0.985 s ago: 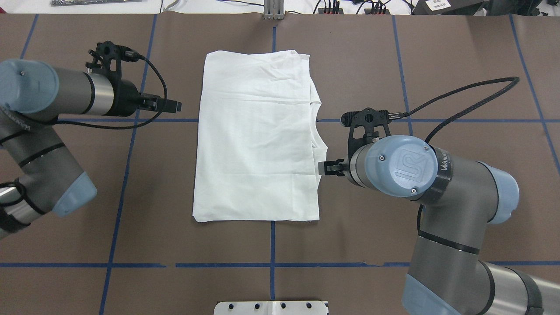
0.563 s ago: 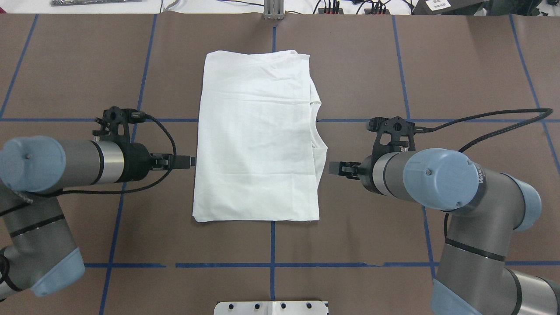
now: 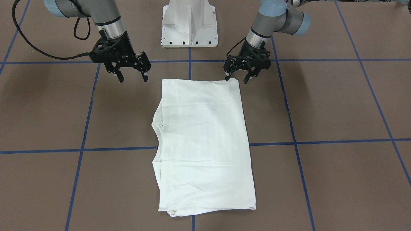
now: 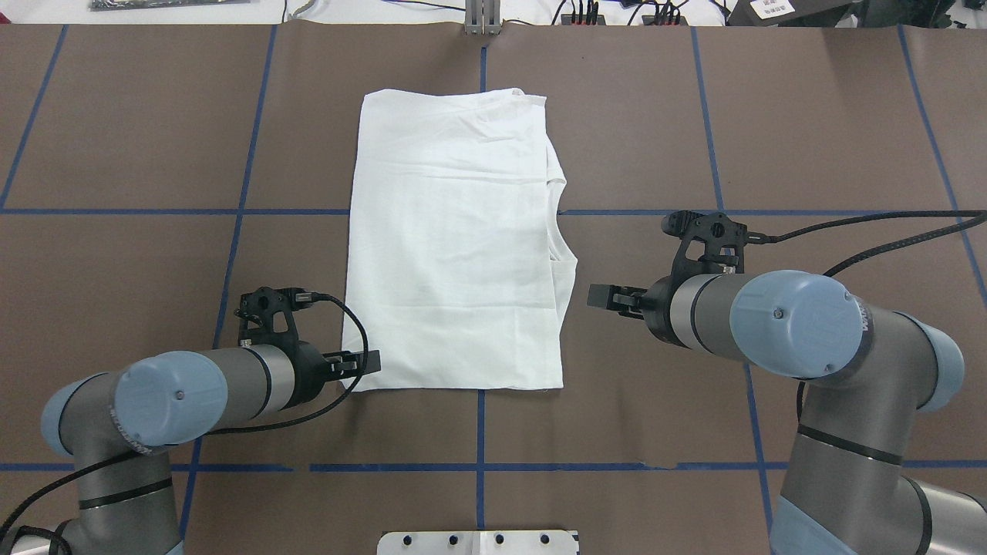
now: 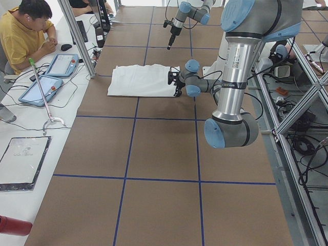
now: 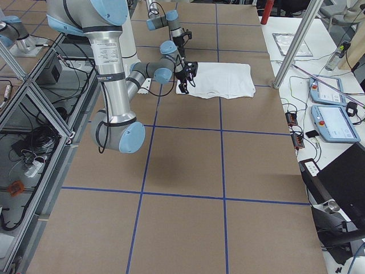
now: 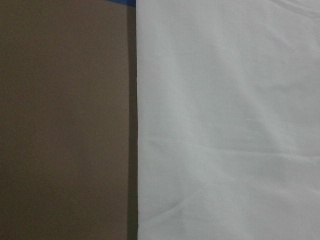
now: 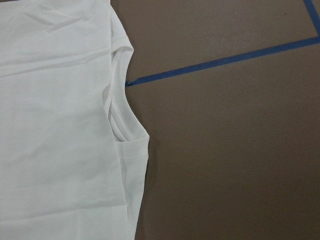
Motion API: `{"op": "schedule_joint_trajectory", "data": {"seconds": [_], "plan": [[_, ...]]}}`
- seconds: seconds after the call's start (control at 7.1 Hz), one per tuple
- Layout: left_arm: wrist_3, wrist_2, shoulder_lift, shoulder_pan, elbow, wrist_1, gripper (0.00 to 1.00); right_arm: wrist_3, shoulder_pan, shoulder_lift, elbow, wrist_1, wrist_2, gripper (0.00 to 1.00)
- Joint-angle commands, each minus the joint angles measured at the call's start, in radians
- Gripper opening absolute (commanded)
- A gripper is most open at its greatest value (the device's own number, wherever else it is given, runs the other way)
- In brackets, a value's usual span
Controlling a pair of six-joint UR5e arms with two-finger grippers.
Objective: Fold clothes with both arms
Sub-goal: 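Lower both grippers to the folded shirt's side edges nearest the robot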
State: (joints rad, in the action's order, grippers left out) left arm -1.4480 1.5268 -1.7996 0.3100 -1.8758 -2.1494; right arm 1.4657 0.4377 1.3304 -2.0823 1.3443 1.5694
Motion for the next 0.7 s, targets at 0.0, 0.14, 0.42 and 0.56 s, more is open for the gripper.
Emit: {"op": "schedule_joint_trajectory", "data": {"seconds": [0.0, 0.14, 0.42, 0.56], "plan": [[-0.008, -0.008, -0.038, -0.011, 0.046, 0.010, 0.77, -0.001, -0.001, -0.004, -0.001, -0.001, 0.004, 1.00], [-0.006, -0.008, -0.035, -0.009, 0.046, 0.011, 0.76, -0.001, -0.001, -0.002, -0.001, -0.001, 0.003, 1.00], [-0.005, -0.007, -0.029, -0.009, 0.046, 0.025, 0.76, 0.001, -0.001, -0.002, 0.001, -0.001, -0.002, 1.00], [-0.002, -0.007, -0.026, -0.008, 0.046, 0.025, 0.76, 0.001, -0.001, -0.002, 0.001, 0.001, -0.002, 1.00]]}}
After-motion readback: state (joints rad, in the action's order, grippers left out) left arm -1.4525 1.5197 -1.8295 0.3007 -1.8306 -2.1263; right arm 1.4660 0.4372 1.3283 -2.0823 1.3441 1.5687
